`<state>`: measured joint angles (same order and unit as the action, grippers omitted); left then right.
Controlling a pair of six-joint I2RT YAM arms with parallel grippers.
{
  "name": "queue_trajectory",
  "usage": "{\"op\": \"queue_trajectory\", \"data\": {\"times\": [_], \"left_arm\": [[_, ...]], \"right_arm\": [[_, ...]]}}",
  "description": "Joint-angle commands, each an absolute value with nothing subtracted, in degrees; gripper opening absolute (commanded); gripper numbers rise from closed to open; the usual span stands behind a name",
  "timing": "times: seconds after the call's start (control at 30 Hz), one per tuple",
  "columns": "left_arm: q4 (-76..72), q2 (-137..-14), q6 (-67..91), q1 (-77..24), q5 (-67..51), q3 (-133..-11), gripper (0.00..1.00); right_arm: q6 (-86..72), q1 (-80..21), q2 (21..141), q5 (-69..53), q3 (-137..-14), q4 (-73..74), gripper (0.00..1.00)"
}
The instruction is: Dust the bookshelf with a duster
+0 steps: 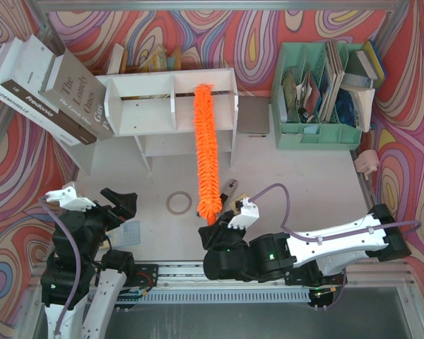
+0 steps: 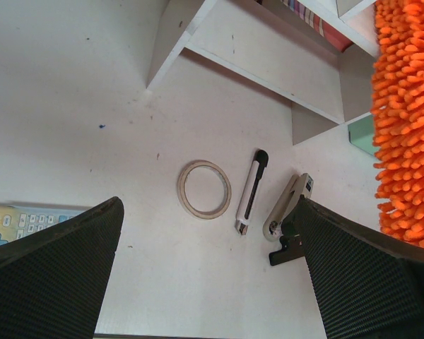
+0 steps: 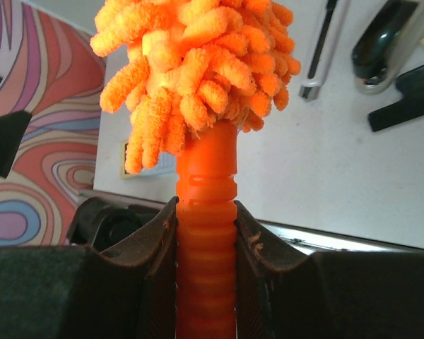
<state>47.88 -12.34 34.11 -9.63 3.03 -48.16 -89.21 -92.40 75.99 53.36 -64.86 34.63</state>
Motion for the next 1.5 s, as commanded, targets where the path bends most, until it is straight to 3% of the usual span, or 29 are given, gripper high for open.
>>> {"op": "queue_trajectory", "data": {"times": [0.0, 0.33, 0.57, 0.73, 1.03, 1.47], "left_arm": [[47.4, -12.6, 34.5, -9.3, 3.2, -47.5, 0.98], [47.3, -12.9, 34.5, -9.3, 3.1, -47.5, 0.98], [47.2, -12.9, 34.5, -9.3, 3.1, -47.5, 0.98], [47.4, -12.7, 34.5, -9.3, 3.2, -47.5, 0.98], [47.3, -12.8, 34.5, -9.3, 3.0, -47.5, 0.98], [47.4, -13.8, 34.5, -9.3, 2.9, -47.5, 0.98]], "right_arm": [[-99.3, -92.4, 72.3, 60.3, -66.4, 46.3, 0.00], [-99.9, -92.4, 66.6, 62.9, -63.9, 47.5, 0.00], [-68.9, -92.4, 70.3, 58.9, -66.0, 24.0, 0.00], [-63.3, -92.5, 71.5, 60.9, -71.4, 26.9, 0.00], [-47.2, -92.5, 58.5, 64.0, -69.7, 26.0, 0.00], [-57.5, -92.4, 49.0, 63.0, -68.3, 45.9, 0.00]]}}
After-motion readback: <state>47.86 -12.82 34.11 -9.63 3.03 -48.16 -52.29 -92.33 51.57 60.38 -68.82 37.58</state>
